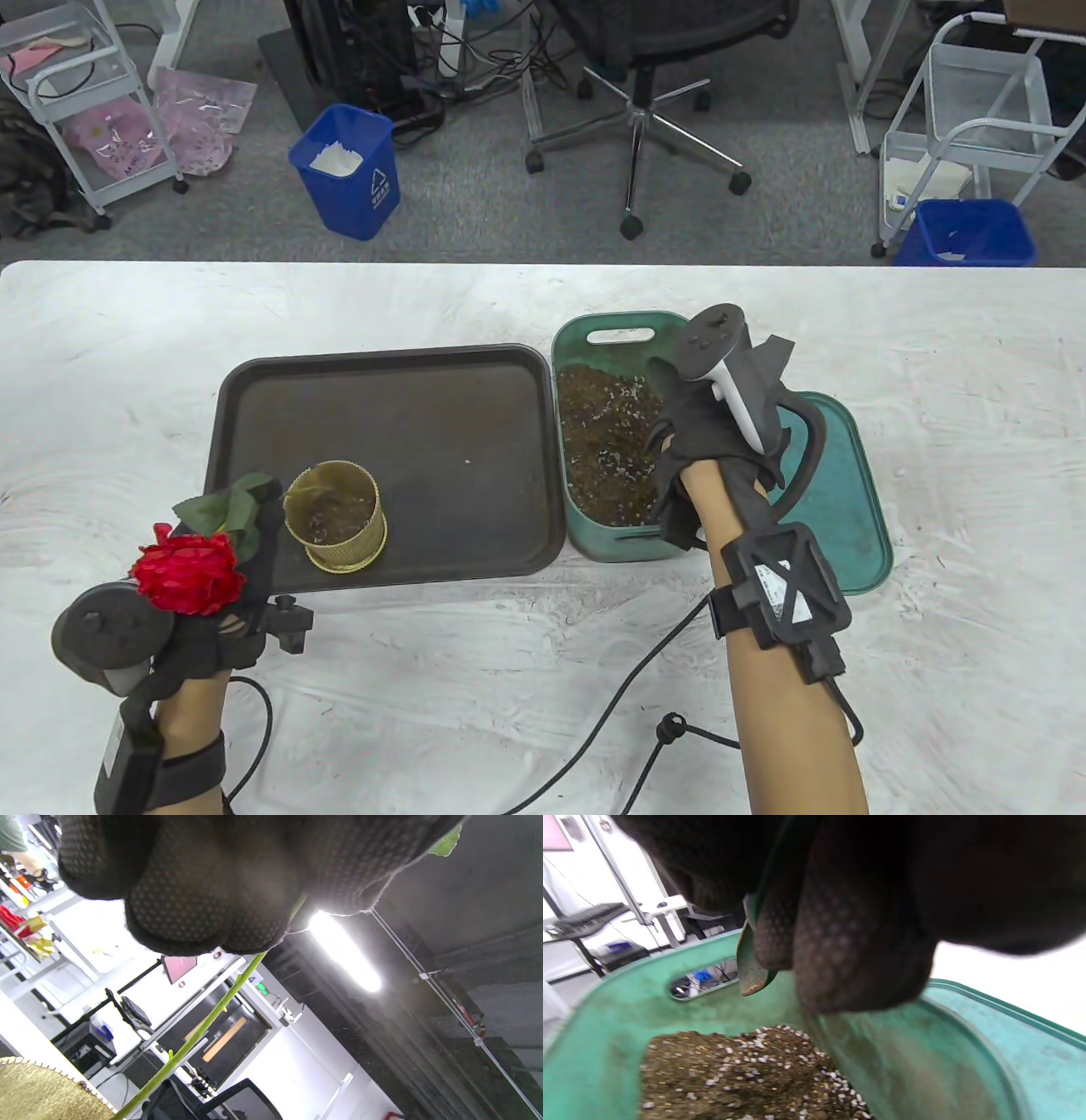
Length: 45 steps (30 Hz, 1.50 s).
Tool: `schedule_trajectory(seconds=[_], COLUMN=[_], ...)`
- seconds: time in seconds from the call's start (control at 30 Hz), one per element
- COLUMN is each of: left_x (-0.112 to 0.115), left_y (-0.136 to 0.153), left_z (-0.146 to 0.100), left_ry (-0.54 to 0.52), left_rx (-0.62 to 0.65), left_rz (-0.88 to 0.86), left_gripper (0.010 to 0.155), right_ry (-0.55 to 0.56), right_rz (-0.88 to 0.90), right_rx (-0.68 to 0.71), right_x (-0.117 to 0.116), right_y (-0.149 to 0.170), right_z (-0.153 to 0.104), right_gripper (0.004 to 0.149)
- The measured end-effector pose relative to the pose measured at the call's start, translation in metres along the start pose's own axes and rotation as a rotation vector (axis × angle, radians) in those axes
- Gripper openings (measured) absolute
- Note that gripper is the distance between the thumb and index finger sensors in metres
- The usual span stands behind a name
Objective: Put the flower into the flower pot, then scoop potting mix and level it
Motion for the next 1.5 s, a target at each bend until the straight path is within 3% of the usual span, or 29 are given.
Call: schedule_trajectory(seconds=[0.27, 0.47, 0.7, 1.03, 1.5], left_x=[-0.003, -0.005, -0.004, -0.005, -0.002], left_y=[0.002, 0.003, 0.002, 0.003, 0.002], left_z=[0.001, 0.001, 0.002, 0.001, 0.001], left_ry=[-0.009, -0.012, -0.008, -0.010, -0.002], left_rx=[-0.010, -0.012, -0.005, -0.007, -0.005], left_rz=[0.011, 0.017, 0.020, 0.021, 0.004], left_gripper=[0.043, 0.043, 0.043, 0.043, 0.043], right_ry=[-0.118, -0.141, -0.223, -0.503, -0.574], right_rz=[-0.100, -0.206, -0.163, 0.109, 0.406], right_rx=[-0.098, -0.100, -0.111, -0.080, -0.100], right_x=[-0.030, -0.052, -0.065, -0.082, -0.087], right_y=[0.001, -0.008, -0.005, 0.001, 0.015], right_z=[0.031, 0.039, 0.044, 0.045, 0.041], right_gripper=[0.052, 0.052, 0.052, 0.053, 0.053])
Point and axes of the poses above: the tracker on the back of each hand, its own y axis roughly to the little-finger side, its own z axis roughly from the wrist to the fingertips, x = y × z, the point moved 3 cm from there along z, roughly from the wrist to the fingertips, and after that the axes turned 12 degrees about z, right-handed, at the moved point
